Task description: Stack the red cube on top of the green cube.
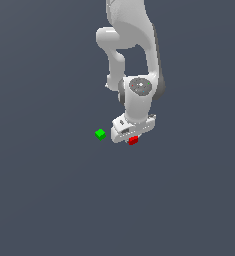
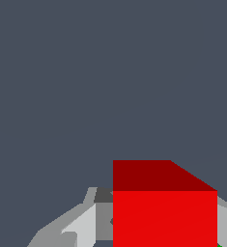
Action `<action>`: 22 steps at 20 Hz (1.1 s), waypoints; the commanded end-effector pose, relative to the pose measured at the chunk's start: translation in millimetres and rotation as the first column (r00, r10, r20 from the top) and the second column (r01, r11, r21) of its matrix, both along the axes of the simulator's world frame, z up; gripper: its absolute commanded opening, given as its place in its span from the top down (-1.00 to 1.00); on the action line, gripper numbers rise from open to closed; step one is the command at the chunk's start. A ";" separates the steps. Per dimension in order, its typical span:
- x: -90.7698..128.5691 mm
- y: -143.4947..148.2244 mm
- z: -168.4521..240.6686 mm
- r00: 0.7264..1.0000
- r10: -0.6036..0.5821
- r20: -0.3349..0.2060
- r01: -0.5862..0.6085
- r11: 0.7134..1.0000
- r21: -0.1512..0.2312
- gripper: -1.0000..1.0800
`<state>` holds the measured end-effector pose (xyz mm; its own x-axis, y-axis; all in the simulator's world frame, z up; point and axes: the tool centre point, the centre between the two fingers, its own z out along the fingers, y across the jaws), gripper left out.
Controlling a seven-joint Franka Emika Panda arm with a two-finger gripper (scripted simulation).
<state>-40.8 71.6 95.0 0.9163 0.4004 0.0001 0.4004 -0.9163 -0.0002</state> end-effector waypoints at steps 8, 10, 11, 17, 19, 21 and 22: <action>-46.6 -95.0 -19.2 1.000 -0.001 0.001 0.001 1.000 0.000 1.00; -54.4 -111.8 -22.6 1.000 -0.001 0.001 0.001 1.000 0.000 1.00; -57.9 -119.4 -24.2 1.000 -0.001 0.001 0.001 1.000 0.000 1.00; -72.0 -152.2 -31.1 1.000 -0.001 0.000 0.001 1.000 0.000 1.00; -74.3 -158.2 -32.3 1.000 -0.001 0.000 0.001 1.000 0.000 1.00; -75.7 -161.8 -33.1 1.000 -0.001 0.000 0.001 1.000 0.000 1.00; -76.1 -162.7 -33.3 1.000 -0.001 0.000 0.001 1.000 0.000 1.00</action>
<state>-116.2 -88.9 62.0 0.9173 0.3982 -0.0008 0.3982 -0.9173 -0.0002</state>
